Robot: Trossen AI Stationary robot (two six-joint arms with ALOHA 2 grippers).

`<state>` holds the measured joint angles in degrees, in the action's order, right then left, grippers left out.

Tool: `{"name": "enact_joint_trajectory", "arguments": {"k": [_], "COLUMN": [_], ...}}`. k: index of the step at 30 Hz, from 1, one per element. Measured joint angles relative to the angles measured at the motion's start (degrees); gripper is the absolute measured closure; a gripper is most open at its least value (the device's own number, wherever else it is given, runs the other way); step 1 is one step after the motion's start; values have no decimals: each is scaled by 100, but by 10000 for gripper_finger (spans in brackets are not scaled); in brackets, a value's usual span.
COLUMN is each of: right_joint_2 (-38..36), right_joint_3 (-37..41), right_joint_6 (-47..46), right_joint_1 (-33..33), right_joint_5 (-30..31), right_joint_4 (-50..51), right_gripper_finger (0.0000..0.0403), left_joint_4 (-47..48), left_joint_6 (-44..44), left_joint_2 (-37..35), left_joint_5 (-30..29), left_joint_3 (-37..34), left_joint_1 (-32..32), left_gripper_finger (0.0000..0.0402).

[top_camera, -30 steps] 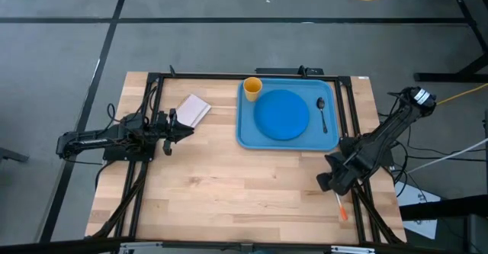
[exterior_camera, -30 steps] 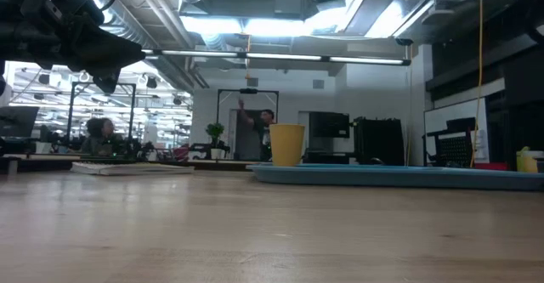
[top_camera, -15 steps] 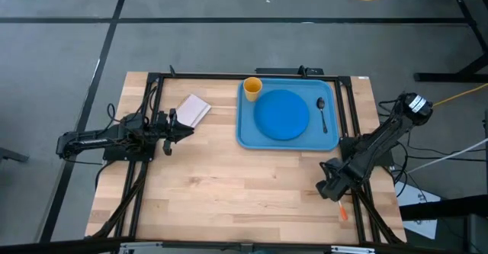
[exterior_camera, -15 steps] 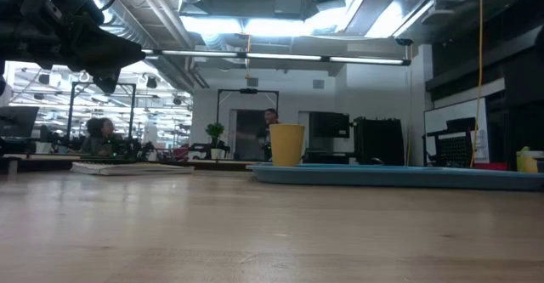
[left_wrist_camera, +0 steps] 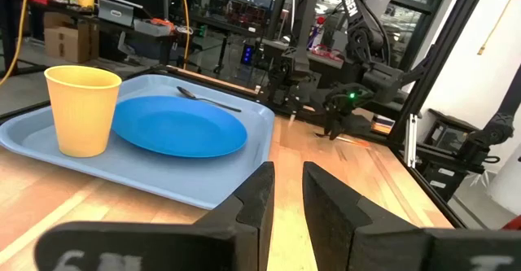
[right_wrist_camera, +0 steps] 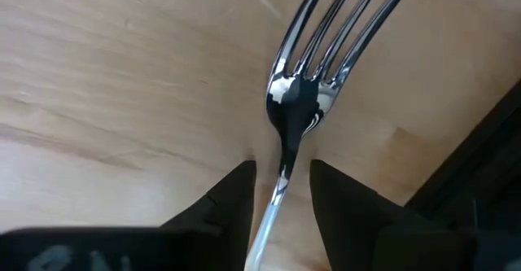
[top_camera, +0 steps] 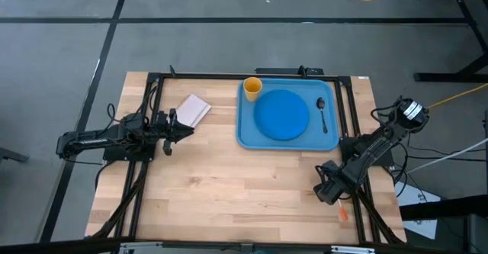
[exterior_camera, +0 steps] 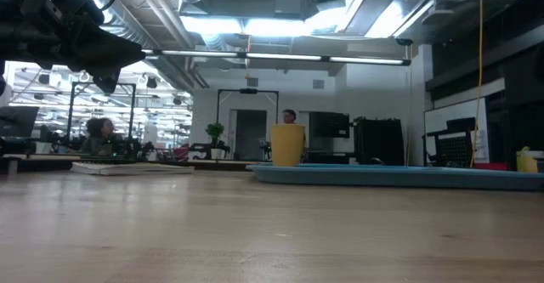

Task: Pick and place plate/cup/fork/spoon on tray
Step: Put the orange fork on the tray in between the blue plate and black spoon

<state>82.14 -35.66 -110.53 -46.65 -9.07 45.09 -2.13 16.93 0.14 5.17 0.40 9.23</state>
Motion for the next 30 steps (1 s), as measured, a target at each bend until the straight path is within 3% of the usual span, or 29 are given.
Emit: {"name": "enact_joint_trajectory", "arguments": {"k": [30], "right_joint_2": [21], "right_joint_3": [7], "right_joint_6": [-145], "right_joint_1": [-4], "right_joint_5": [513], "right_joint_4": [-67], "right_gripper_finger": [276], "left_joint_4": [0], "left_joint_6": [0], "left_joint_2": [0], "left_joint_5": [-2], "left_joint_3": [0], "left_joint_1": [0], "left_gripper_finger": [343]}}
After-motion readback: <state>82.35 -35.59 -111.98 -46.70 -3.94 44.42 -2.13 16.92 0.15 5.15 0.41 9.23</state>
